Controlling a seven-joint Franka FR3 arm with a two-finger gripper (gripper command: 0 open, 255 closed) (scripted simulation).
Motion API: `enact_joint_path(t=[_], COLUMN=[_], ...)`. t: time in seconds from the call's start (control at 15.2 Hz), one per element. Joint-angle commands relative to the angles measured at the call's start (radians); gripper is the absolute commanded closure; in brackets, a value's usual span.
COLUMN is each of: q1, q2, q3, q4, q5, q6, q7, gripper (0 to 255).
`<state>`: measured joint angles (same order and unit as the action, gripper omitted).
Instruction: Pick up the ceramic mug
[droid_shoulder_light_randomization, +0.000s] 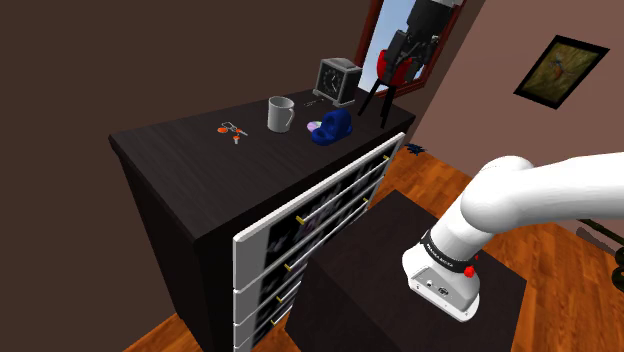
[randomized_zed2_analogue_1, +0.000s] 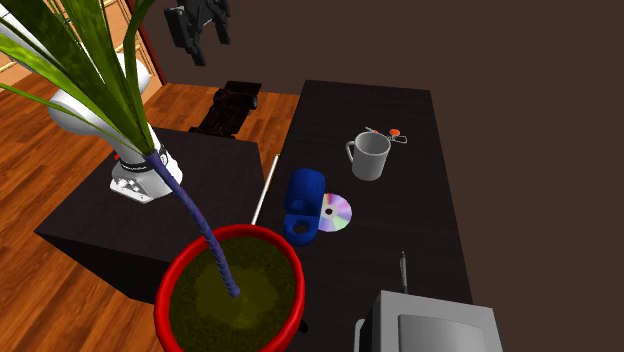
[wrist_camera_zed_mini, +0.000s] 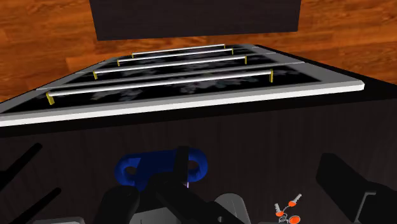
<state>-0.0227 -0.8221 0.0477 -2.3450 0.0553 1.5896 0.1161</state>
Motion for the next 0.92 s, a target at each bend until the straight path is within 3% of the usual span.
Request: enact_joint_path(t=[0.0, 0.86], q1=[0.000, -0.011], q2=[0.000, 0.451], q3=[0.000, 0.004], q4=[0.000, 0.107], q5=[0.000, 0.001], q6=[0.000, 0.343], q7=[0.000, -0.015], gripper=[0, 0])
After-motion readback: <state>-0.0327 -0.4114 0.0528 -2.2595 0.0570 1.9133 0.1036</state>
